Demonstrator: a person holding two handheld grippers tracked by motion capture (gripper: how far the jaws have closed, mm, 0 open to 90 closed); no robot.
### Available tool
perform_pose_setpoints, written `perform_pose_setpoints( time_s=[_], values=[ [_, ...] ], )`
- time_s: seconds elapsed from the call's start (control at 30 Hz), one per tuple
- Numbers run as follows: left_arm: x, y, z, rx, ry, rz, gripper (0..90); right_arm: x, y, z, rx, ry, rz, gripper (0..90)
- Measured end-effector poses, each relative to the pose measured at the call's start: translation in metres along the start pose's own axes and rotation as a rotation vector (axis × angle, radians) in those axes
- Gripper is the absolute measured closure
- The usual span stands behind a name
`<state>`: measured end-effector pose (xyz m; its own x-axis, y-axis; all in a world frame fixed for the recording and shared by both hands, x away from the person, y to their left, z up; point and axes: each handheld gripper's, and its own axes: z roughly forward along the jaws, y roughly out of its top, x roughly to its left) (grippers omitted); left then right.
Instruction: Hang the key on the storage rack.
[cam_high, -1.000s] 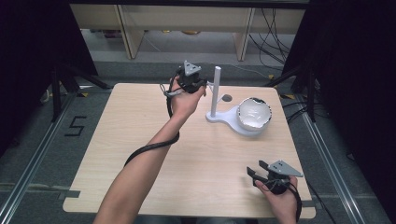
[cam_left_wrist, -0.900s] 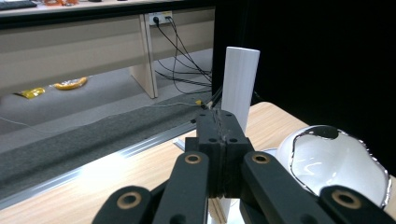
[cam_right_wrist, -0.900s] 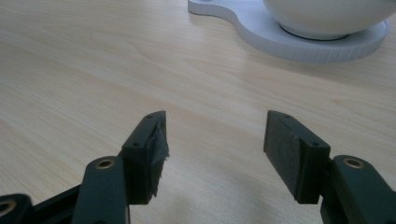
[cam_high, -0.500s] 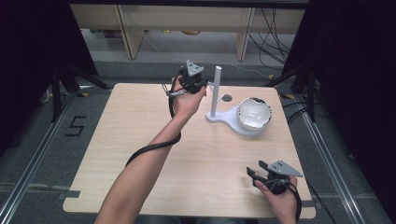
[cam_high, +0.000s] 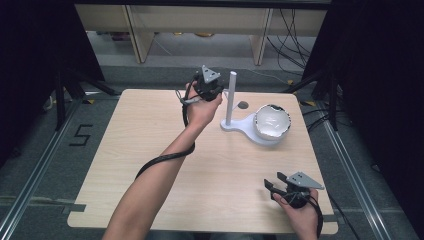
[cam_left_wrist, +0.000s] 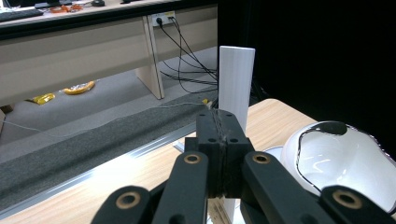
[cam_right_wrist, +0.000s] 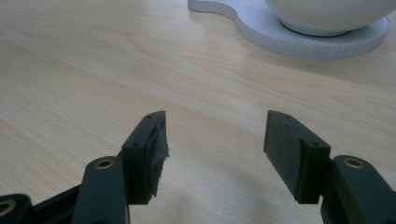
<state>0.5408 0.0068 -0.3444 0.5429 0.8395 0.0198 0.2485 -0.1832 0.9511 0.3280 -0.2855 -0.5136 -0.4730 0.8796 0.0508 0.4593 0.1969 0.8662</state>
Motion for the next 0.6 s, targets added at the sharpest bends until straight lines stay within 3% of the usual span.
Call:
perform_pose_setpoints(
  time_s=[0.23,0.6],
  values=[
    [-0.003,-0.001,0.002,-0.015,-0.023,-0.015,86.9,0.0,0.0,-0.001,-0.002,0.0,0.003,40.2],
    [-0.002,-0.005,-0.012,-0.045,-0.037,-0.012,68.8,-0.001,0.0,-0.001,-0.01,0.0,0.001,40.3]
  ],
)
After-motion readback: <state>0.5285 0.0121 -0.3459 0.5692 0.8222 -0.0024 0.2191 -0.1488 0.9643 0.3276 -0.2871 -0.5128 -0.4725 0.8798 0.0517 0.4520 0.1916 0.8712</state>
